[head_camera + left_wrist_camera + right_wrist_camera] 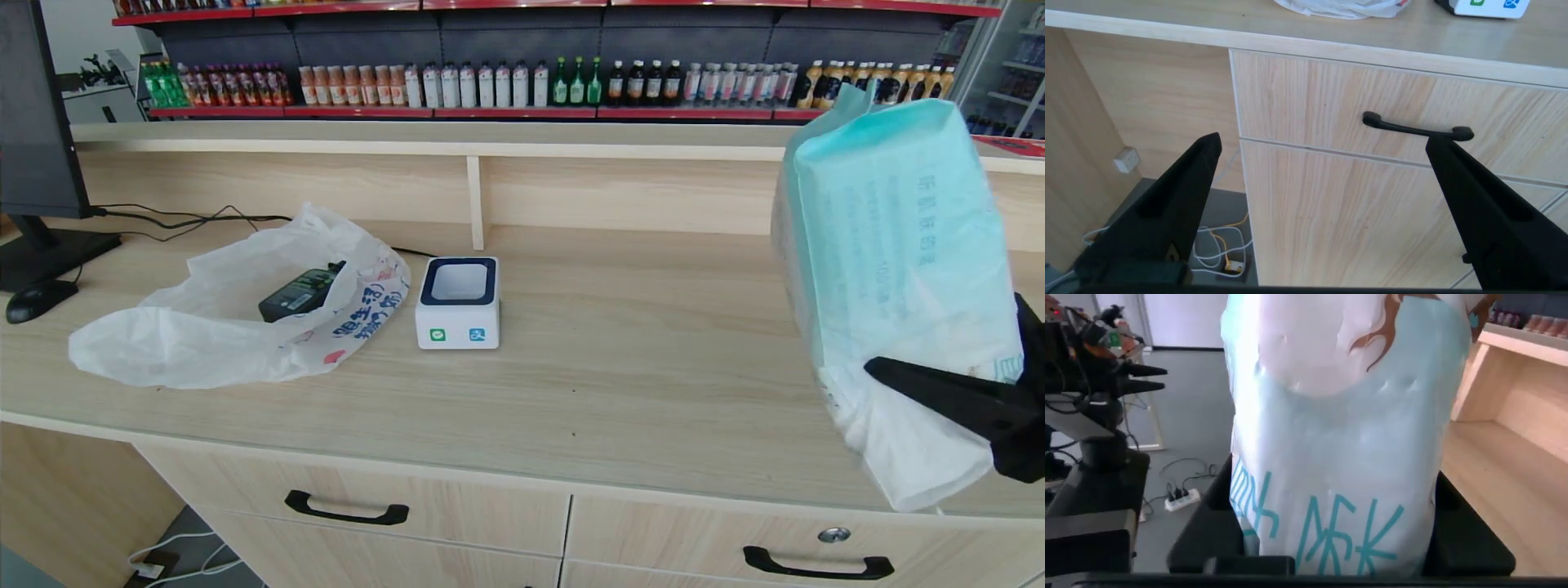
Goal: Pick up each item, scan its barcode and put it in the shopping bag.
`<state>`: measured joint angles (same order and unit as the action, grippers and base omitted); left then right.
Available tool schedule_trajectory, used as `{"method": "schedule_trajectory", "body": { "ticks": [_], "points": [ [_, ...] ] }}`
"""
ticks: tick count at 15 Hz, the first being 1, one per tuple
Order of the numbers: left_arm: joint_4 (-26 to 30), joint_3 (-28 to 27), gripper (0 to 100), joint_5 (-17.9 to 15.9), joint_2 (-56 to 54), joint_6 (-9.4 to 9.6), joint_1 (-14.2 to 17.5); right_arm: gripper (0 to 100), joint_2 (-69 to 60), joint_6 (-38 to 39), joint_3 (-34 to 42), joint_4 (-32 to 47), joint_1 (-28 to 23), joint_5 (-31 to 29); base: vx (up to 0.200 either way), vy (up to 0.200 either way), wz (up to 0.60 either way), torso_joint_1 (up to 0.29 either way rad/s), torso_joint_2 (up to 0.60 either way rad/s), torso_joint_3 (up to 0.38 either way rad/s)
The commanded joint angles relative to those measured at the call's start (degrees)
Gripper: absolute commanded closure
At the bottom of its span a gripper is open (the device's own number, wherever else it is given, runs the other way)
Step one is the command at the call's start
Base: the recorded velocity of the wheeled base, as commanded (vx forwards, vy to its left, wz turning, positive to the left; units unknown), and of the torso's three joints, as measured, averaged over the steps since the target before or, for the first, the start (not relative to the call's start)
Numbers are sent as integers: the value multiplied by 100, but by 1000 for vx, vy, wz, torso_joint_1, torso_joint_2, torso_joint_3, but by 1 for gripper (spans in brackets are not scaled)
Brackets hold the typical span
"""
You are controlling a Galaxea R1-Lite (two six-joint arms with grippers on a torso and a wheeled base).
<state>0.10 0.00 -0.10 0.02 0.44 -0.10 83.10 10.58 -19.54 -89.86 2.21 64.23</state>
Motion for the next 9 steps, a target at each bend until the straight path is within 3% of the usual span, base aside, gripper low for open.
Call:
{"method": "schedule_trajectory", "body": {
  "ticks": [1,3,4,5,7,9],
  "points": [
    [8,0,0,1,-2,0,1,100,470,-267,-208,-14,34,-535,0,0,0,0,0,0],
    [-1,0,0,1,-2,0,1,100,690,-1005,-243,-14,87,-1695,0,0,0,0,0,0],
    [-1,0,0,1,-2,0,1,100,698,-1146,-208,-14,140,-1950,0,0,0,0,0,0],
    [-1,0,0,1,-2,0,1,100,690,-1401,-50,-14,403,-2820,0,0,0,0,0,0],
    [-1,0,0,1,-2,0,1,100,637,-1427,100,-14,860,-4156,0,0,0,0,0,0],
    [-1,0,0,1,-2,0,1,100,646,-1445,-15,-14,1027,-4912,0,0,0,0,0,0]
  ]
}}
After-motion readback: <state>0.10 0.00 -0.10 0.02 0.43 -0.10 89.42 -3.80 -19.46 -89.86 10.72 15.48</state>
